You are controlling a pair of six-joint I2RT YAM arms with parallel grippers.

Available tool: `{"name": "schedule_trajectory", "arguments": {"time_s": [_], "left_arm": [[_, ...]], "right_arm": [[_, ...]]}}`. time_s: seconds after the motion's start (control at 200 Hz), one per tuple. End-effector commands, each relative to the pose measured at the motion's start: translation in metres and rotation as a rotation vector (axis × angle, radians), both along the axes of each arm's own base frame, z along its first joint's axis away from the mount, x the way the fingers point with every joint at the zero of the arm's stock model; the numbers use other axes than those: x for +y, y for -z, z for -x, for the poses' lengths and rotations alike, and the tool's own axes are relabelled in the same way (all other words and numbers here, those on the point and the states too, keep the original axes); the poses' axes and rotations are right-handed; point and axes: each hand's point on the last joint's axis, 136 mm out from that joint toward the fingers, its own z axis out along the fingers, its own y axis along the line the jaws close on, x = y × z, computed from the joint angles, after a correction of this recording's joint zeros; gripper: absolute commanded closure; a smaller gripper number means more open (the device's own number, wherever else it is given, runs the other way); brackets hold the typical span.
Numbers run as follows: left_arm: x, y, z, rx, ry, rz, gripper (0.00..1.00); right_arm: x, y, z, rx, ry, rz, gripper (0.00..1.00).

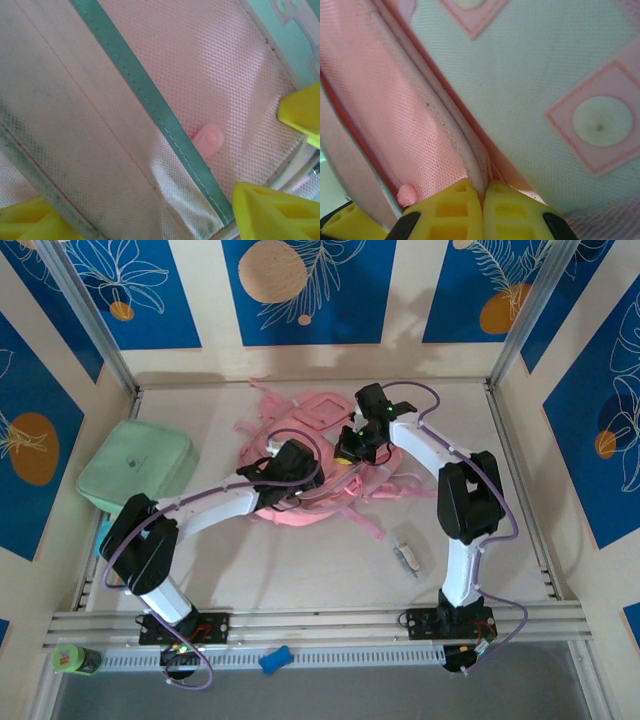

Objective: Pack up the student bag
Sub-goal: Rotate the student bag at the center of the table, then unzip the student bag at the center of the table.

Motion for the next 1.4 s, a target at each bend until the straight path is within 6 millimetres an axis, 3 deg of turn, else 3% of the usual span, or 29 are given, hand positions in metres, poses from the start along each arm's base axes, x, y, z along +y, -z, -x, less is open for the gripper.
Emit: {"name": "schedule_trajectory", "arguments": {"time_s": [0.0,0.105,0.175,0.305,0.445,0.69,1.201,1.396], "left_arm": [[-0.001,-0.037,-0.044,-0.159,0.051,-0.007,0.27],[0.006,-0.049,-0.051,-0.188,0.087,-0.001,0.26],[0.012,-0.056,-0.044,-0.207,0.098,-0.014,0.22],[0.032,-0.043,-0.016,-0.091,0.040,-0.046,0.12],[0.031,-0.043,0.015,-0.082,0.024,-0.161,0.00],[0.013,-0.024,0.026,-0.054,0.012,-0.282,0.01],[0.031,0.001,0.003,-0.021,-0.168,-0.373,0.00],[0.039,0.000,0.010,-0.032,-0.162,-0.342,0.21]], "right_arm": [[0.029,-0.030,0.023,0.020,0.014,-0.136,1.00],[0.040,-0.034,0.023,0.013,0.044,-0.161,1.00],[0.040,-0.034,0.021,0.019,0.080,-0.158,1.00],[0.037,-0.035,0.016,0.027,0.139,-0.193,1.00],[0.036,-0.040,0.015,0.019,0.149,-0.190,1.00],[0.035,-0.037,0.014,0.027,0.156,-0.181,1.00],[0.038,-0.029,0.010,0.045,0.156,-0.186,1.00],[0.036,-0.028,0.008,0.042,0.153,-0.176,1.00]]}}
